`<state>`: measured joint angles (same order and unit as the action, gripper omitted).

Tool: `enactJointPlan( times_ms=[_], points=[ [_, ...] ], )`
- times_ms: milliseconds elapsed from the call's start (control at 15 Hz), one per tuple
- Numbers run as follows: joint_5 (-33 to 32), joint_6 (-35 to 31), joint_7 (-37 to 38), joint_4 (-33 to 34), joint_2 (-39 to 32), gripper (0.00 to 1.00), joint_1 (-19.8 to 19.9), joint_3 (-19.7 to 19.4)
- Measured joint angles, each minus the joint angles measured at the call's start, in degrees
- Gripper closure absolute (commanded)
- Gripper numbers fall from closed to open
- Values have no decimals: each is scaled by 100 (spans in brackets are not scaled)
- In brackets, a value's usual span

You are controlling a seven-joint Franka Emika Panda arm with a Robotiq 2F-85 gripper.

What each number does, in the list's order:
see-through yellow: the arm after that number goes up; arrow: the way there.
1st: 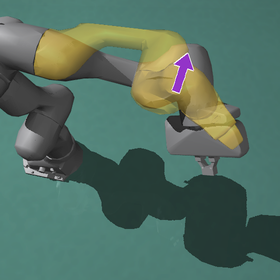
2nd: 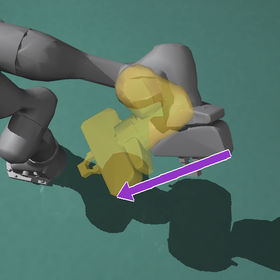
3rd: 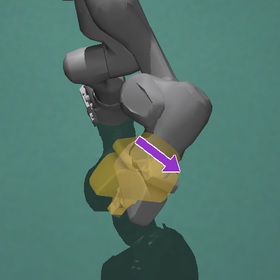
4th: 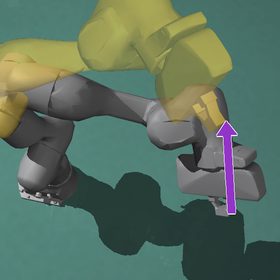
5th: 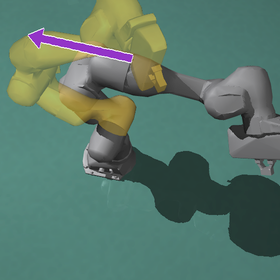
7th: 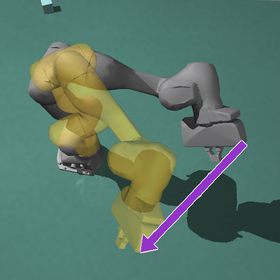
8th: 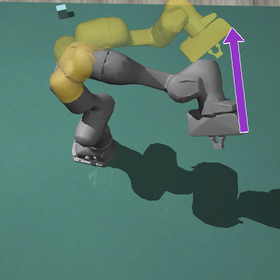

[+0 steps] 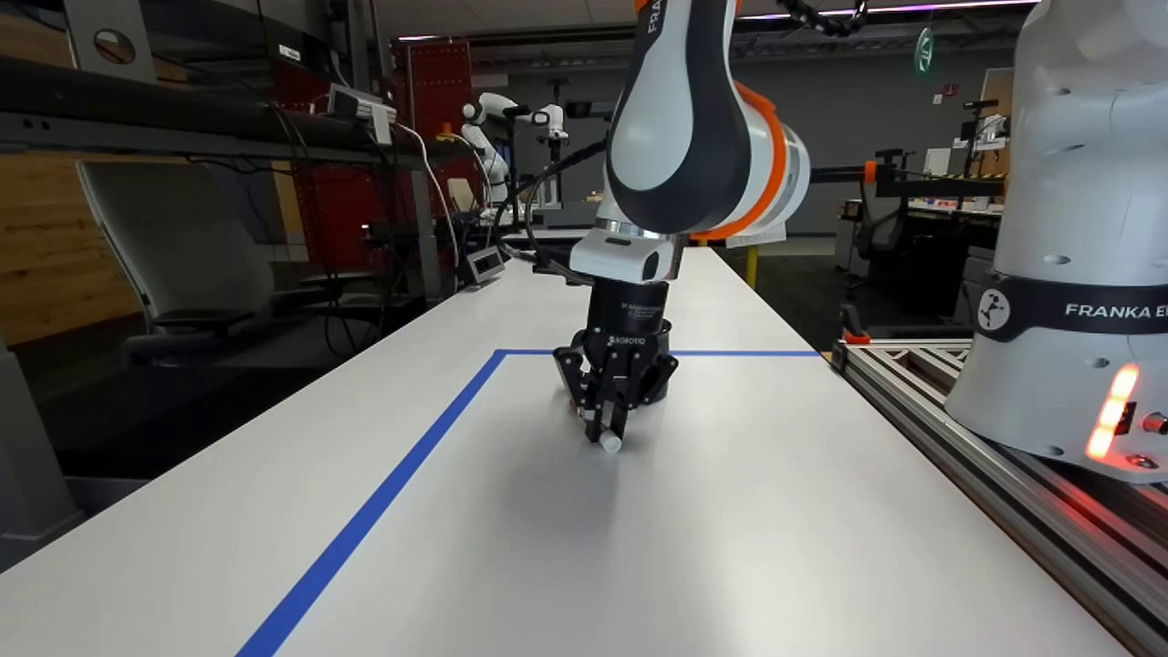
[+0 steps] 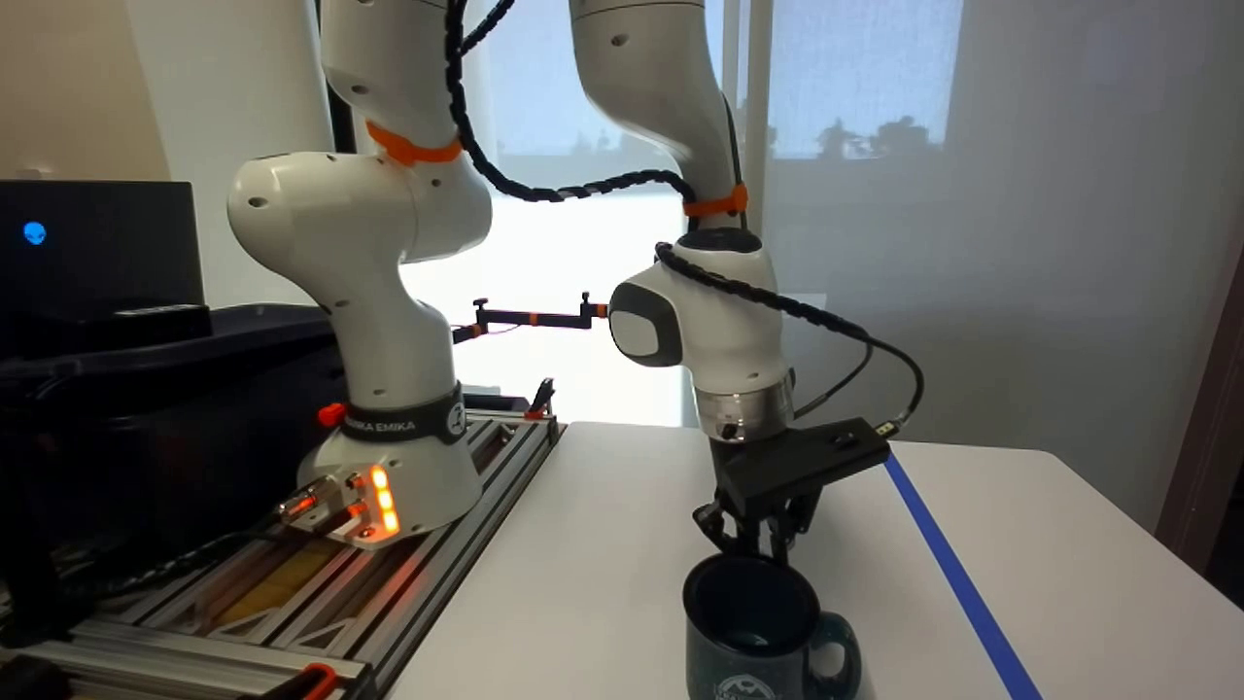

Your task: Remove the marker from the cup

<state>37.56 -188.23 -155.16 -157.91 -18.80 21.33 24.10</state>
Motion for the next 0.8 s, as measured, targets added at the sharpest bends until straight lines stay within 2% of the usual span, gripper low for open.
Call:
enactJointPlan(
  times_ms=[67, 133, 200, 467, 800],
  points=[
    [0, 1, 32, 17, -2, 45, 0, 0],
    [0, 2, 32, 31, -7, 29, 0, -1],
    [0, 2, 32, 34, -12, 29, 0, -2],
    [0, 4, 32, 32, -27, 1, 0, -4],
    [0, 4, 32, 35, -31, 0, 0, -5]
  ],
)
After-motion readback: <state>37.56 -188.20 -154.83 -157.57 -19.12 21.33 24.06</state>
